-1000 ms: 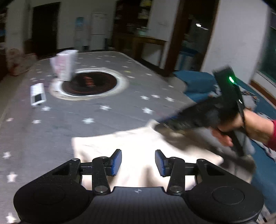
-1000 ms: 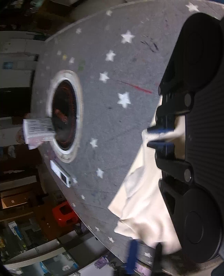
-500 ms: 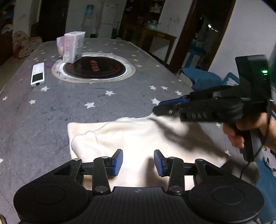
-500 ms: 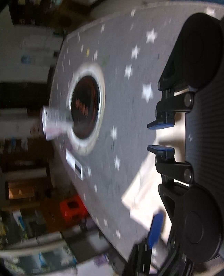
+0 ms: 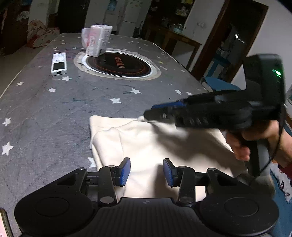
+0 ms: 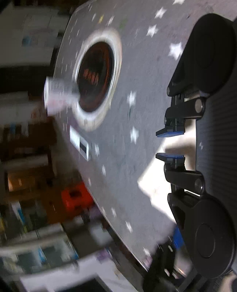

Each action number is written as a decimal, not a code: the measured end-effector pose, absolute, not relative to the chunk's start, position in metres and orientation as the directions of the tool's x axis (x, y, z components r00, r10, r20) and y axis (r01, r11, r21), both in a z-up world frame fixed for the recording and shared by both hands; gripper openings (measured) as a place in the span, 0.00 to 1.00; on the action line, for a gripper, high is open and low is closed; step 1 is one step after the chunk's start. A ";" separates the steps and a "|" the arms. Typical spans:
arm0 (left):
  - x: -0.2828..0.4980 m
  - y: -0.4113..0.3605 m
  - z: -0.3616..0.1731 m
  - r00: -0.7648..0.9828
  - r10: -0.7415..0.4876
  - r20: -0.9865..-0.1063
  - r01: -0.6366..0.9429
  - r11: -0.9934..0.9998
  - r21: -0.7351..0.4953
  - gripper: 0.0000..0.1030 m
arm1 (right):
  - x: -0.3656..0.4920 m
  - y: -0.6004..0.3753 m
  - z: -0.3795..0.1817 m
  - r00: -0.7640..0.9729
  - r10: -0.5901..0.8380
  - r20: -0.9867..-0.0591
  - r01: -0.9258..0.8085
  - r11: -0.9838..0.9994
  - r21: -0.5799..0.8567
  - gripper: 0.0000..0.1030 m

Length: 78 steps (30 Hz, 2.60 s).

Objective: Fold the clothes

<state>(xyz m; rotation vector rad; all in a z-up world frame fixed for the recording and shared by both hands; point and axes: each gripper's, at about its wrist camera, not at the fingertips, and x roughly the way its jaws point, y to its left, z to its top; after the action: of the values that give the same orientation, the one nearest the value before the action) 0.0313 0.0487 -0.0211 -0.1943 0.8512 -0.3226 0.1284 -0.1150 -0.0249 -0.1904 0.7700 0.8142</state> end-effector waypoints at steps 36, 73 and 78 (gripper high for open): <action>0.080 0.051 -0.034 0.681 -0.243 -0.691 0.028 0.951 -0.307 0.12 | 0.081 -0.200 -0.030 0.588 0.442 -0.678 -0.543 0.836 0.074 0.22; 0.014 0.014 -0.030 0.633 -0.352 -0.689 0.235 0.936 -0.263 0.15 | 0.005 -0.248 -0.034 0.613 0.364 -0.701 -0.540 0.841 -0.035 0.09; 0.003 0.021 -0.031 0.626 -0.363 -0.690 0.238 0.932 -0.275 0.15 | -0.008 -0.245 -0.032 0.603 0.349 -0.717 -0.537 0.842 -0.042 0.09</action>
<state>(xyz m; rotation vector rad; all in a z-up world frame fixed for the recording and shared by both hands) 0.0029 0.0210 -0.0309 -0.1635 0.8254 -0.3464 -0.0079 -0.2447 -0.0317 -0.2654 0.7666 0.5200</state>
